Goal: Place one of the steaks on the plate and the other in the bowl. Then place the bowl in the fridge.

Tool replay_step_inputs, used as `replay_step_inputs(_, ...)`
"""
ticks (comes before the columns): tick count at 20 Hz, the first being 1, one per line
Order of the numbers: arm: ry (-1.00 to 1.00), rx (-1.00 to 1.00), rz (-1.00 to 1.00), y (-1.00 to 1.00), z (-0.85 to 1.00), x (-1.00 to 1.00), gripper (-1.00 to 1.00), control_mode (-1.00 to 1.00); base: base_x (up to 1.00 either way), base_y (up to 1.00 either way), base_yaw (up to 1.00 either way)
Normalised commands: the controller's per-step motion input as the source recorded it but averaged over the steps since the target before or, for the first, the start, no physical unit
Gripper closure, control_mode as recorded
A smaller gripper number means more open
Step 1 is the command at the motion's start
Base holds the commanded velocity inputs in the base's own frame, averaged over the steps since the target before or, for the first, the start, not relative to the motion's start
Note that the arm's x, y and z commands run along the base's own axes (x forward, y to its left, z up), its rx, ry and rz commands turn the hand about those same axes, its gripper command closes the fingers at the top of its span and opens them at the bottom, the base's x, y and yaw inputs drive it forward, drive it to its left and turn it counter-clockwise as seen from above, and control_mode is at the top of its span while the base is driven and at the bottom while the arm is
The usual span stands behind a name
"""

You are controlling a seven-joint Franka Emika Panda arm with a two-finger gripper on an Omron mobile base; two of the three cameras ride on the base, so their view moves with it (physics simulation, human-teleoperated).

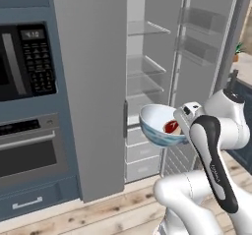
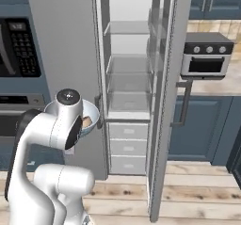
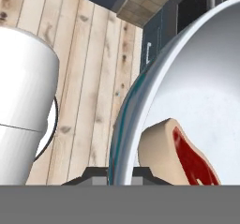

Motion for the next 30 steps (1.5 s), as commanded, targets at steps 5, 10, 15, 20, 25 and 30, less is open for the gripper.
replay_step_inputs(5, 0.0, 0.0, 0.0, 0.0, 0.0, 0.0, 1.0, 1.0, 0.6, -0.24, 0.0)
replay_step_inputs(10, 0.0, 0.0, 0.0, 0.0, 0.0, 0.0, 1.0, 1.0, 0.58, -0.12, 0.03)
replay_step_inputs(15, 0.0, 0.0, 0.0, 0.0, 0.0, 0.0, 1.0, 1.0, 0.55, -0.23, 0.04)
replay_step_inputs(20, 0.0, 0.0, 0.0, 0.0, 0.0, 0.0, 1.0, 1.0, 0.51, -0.37, 0.04)
replay_step_inputs(25, 0.0, 0.0, 0.0, 0.0, 0.0, 0.0, 1.0, 1.0, 0.48, -0.27, 0.02)
replay_step_inputs(30, 0.0, 0.0, 0.0, 0.0, 0.0, 0.0, 1.0, 1.0, 0.48, -0.17, 0.02)
